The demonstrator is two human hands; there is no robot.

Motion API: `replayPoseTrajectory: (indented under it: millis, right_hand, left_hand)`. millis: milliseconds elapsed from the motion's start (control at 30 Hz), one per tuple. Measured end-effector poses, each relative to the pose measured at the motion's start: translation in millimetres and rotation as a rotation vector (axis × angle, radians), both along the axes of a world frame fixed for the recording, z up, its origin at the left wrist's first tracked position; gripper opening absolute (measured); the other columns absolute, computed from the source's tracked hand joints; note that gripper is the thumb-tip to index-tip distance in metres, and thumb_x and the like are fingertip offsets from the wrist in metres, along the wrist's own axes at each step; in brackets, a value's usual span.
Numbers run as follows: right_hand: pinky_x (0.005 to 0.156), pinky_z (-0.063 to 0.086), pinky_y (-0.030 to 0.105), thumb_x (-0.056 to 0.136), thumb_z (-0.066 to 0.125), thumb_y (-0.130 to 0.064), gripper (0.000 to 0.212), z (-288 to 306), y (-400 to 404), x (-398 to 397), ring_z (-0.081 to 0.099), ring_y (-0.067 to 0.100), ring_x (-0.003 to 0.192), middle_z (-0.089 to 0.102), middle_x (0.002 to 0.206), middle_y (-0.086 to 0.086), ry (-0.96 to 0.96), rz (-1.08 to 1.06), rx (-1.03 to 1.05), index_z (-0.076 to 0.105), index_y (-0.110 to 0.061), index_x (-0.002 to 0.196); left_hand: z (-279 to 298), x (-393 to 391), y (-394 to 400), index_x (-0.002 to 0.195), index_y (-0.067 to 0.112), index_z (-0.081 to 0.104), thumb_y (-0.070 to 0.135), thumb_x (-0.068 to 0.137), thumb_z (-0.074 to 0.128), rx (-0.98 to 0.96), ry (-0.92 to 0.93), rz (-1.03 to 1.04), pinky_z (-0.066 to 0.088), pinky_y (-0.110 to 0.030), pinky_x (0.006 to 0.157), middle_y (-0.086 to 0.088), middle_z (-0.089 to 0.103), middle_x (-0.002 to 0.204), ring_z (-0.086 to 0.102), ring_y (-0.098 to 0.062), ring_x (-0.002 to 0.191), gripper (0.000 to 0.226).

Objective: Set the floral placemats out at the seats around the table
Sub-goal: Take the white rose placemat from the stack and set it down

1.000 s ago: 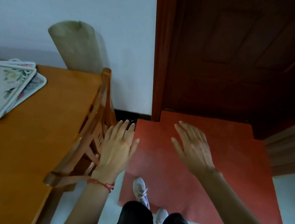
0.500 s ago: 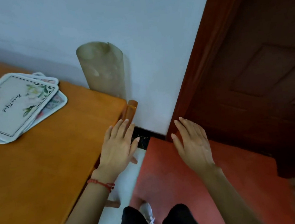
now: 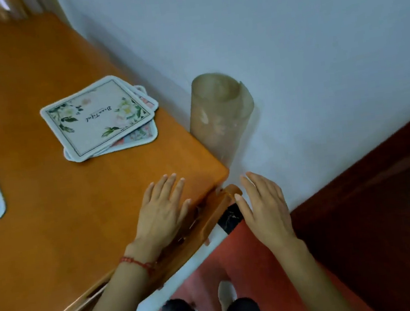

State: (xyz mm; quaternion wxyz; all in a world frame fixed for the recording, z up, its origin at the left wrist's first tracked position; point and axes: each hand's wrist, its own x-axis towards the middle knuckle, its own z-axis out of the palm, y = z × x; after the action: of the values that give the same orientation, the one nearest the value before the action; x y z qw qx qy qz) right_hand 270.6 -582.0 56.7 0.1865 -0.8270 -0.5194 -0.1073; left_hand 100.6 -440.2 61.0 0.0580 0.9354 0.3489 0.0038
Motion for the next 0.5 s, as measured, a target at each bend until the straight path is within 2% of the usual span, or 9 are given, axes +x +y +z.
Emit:
replayPoseTrajectory:
  millis: [100,333,500]
  right_hand:
    - [0.092,0.045,0.037,0.092,0.037,-0.035,0.045,4,28,18,0.057,0.026,0.110,0.060,0.122,0.013,0.053,0.135,-0.029,0.058,-0.006,0.120]
    - [0.093,0.045,0.038,0.092,0.038,-0.035,0.044,3,82,29,0.056,0.025,0.111,0.059,0.124,0.011,0.068,0.328,-0.052,0.056,-0.008,0.122]
    - [0.093,0.045,0.037,0.092,0.036,-0.036,0.045,1,127,25,0.056,0.024,0.112,0.060,0.124,0.011,0.071,0.413,-0.082,0.057,-0.008,0.122]
  left_hand:
    - [1,2,7,0.122,0.009,0.058,0.048,0.097,0.004,0.004,-0.001,0.113,0.045,-0.049,0.095,-0.013,0.060,0.125,0.055,-0.030,0.118,0.071]
    - [2,-12,23,0.124,0.009,0.056,0.048,0.096,0.005,-0.006,0.012,0.331,0.046,-0.048,0.094,-0.013,0.059,0.126,0.054,-0.030,0.119,0.070]
    - [0,-26,49,0.123,0.008,0.056,0.042,0.091,0.027,-0.001,-0.004,0.441,0.046,-0.050,0.093,-0.015,0.059,0.125,0.055,-0.032,0.118,0.056]
